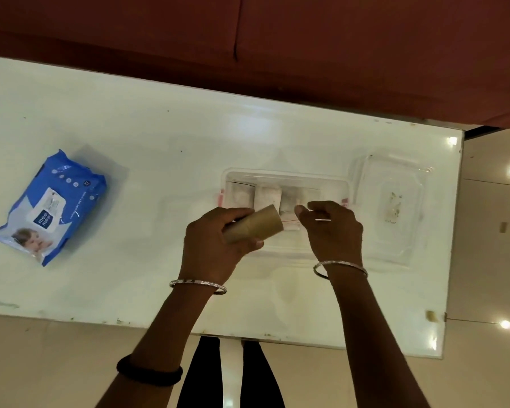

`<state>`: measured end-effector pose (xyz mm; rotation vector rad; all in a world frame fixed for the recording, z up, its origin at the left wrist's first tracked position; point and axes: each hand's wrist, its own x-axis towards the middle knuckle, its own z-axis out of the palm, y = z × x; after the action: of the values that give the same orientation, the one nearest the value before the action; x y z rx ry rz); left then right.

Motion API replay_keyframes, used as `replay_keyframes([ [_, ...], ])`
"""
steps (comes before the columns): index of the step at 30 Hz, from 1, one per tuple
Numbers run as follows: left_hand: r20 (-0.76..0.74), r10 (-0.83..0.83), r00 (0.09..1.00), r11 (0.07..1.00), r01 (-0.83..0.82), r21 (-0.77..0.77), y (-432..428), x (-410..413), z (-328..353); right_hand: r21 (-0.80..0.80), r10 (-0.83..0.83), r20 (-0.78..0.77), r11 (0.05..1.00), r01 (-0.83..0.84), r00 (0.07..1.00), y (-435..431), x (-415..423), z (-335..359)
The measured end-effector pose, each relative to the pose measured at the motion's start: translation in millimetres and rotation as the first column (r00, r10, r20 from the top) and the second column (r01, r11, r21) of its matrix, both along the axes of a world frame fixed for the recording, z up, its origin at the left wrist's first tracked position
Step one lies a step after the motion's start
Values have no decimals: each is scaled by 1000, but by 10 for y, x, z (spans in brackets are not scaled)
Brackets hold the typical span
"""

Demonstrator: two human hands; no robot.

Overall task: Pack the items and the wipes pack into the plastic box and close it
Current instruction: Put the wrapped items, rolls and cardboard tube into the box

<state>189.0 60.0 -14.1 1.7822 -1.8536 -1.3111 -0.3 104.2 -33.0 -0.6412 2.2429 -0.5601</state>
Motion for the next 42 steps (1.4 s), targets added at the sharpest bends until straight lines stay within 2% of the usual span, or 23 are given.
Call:
replay_keyframes([
  [1, 12, -41, 999, 999, 41, 1, -15, -29, 2, -35, -52, 260, 997, 63, 964, 24, 21, 94],
  [2, 14, -73, 997, 997, 73, 11, -29, -59, 2, -37, -80, 476, 993, 111, 876, 59, 41, 150],
  [3, 11, -105, 994, 994, 104, 23, -44, -91, -2, -27, -69, 587, 994, 105, 807, 99, 60, 157],
  [4, 8, -139, 990, 990, 139, 38, -58, -121, -10, -29, -26, 616, 998, 55, 788, 134, 83, 143],
  [6, 5, -195, 981, 978, 194, 76, -82, -170, -38, -58, 53, 570, 998, -24, 820, 175, 129, 95],
  [10, 4, -178, 984, 983, 178, 33, -98, -155, -90, -16, -81, 637, 993, 118, 767, 193, 88, -41],
  [13, -54, 65, 996, 995, -69, -77, -88, -55, -79, 98, -136, 574, 990, 97, 808, 149, 15, -130],
  [16, 0, 255, 967, 958, -252, -138, -60, 100, -111, 198, -74, 510, 980, -34, 857, 49, 6, -186],
  [20, 121, 276, 954, 961, -277, -6, 15, 300, -231, 305, 31, 456, 933, -189, 889, -79, 90, -284],
  [25, -12, 359, 933, 902, -344, 262, 64, 332, -290, 402, 113, 347, 879, -256, 931, -157, 187, -393],
  [31, -105, 405, 908, 875, -352, 331, 44, 323, -308, 459, 178, 130, 861, -218, 975, -157, 286, -433],
  [35, -155, 443, 883, 833, -341, 435, 2, 415, -324, 492, 161, 73, 853, -176, 984, -171, 330, -437],
  [38, -171, 528, 832, 780, -396, 484, -52, 585, -357, 454, 147, -9, 882, -127, 989, -152, 330, -321],
  [40, -103, 563, 820, 783, -489, 386, -76, 775, -415, 323, 152, -119, 940, -107, 981, -115, 350, -187],
  [42, 11, 520, 854, 819, -503, 277, -53, 962, -499, 130, 140, -208, 985, -115, 968, -32, 417, -12],
])
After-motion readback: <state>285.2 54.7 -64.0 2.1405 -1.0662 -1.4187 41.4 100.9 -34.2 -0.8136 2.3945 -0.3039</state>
